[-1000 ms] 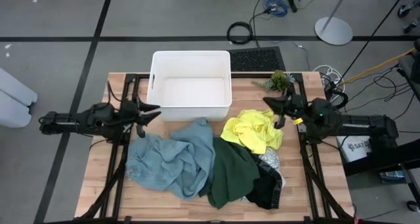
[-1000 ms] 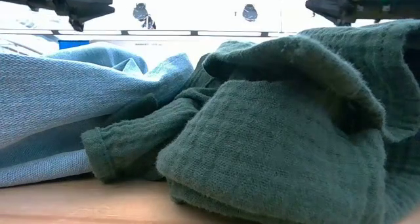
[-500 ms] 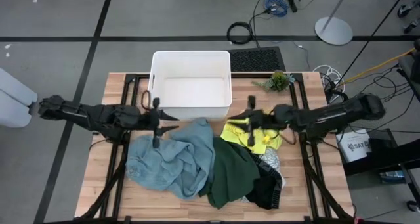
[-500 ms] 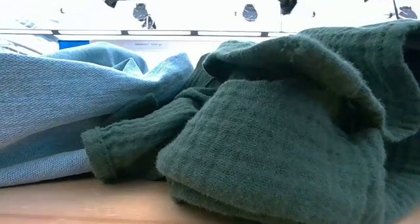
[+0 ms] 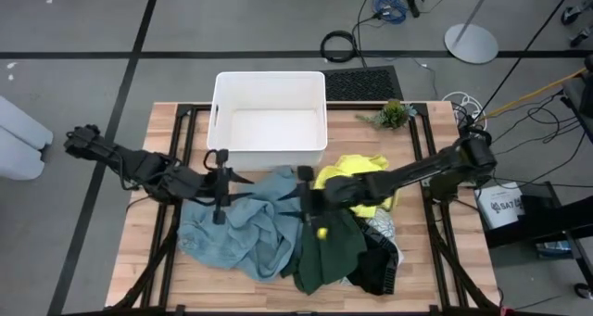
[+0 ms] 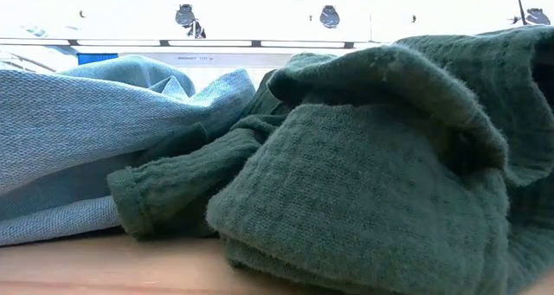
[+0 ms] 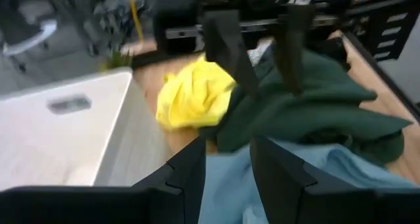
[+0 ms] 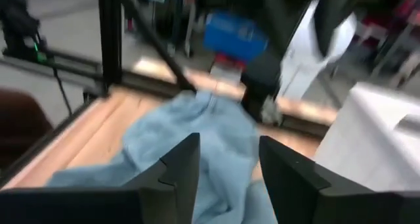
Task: Fold laundry
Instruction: Fold the blue pants
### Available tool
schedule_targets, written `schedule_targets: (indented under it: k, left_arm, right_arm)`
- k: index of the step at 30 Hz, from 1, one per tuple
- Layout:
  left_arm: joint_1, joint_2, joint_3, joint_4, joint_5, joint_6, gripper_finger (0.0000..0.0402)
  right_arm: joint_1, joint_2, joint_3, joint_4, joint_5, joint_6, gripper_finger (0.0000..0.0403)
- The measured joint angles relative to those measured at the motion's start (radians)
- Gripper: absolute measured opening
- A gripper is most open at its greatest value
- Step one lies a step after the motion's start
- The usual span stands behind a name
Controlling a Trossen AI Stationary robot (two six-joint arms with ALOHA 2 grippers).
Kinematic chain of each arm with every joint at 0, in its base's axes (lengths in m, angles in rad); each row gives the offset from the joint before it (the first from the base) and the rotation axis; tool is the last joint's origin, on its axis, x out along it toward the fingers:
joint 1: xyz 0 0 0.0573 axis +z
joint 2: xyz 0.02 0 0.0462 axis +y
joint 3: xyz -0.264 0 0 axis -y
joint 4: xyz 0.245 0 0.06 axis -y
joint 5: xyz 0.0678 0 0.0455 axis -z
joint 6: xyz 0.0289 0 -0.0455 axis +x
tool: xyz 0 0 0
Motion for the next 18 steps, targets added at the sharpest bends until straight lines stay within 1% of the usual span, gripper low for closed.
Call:
schedule_targets:
  k: [3, 5, 9, 11, 13, 18]
  left_arm:
    - [-0.013, -0.008, 0.000, -0.086, -0.005, -0.111, 0.0129]
    - [-0.024, -0.008, -0.001, -0.146, -0.004, -0.199, 0.0129]
    - [-0.054, -0.009, -0.050, -0.240, 0.015, -0.340, 0.0129]
    - [-0.072, -0.007, -0.083, -0.254, 0.017, -0.356, 0.0129]
    - [-0.082, -0.008, -0.106, -0.238, 0.017, -0.345, 0.0129]
    - [-0.100, -0.008, -0.121, -0.240, 0.017, -0.351, 0.0129]
  right_arm:
    - [0.000, 0.100, 0.128, -0.146, 0.001, 0.017, 0.0163]
    - [0.000, 0.162, 0.201, -0.203, 0.003, 0.013, 0.0169]
    - [0.000, 0.268, 0.304, -0.229, 0.003, -0.025, 0.0174]
    - [0.000, 0.312, 0.341, -0.229, 0.012, -0.070, 0.0173]
    - [0.000, 0.347, 0.371, -0.239, 0.051, -0.110, 0.0172]
    - [0.007, 0.404, 0.423, -0.265, 0.213, -0.217, 0.0172]
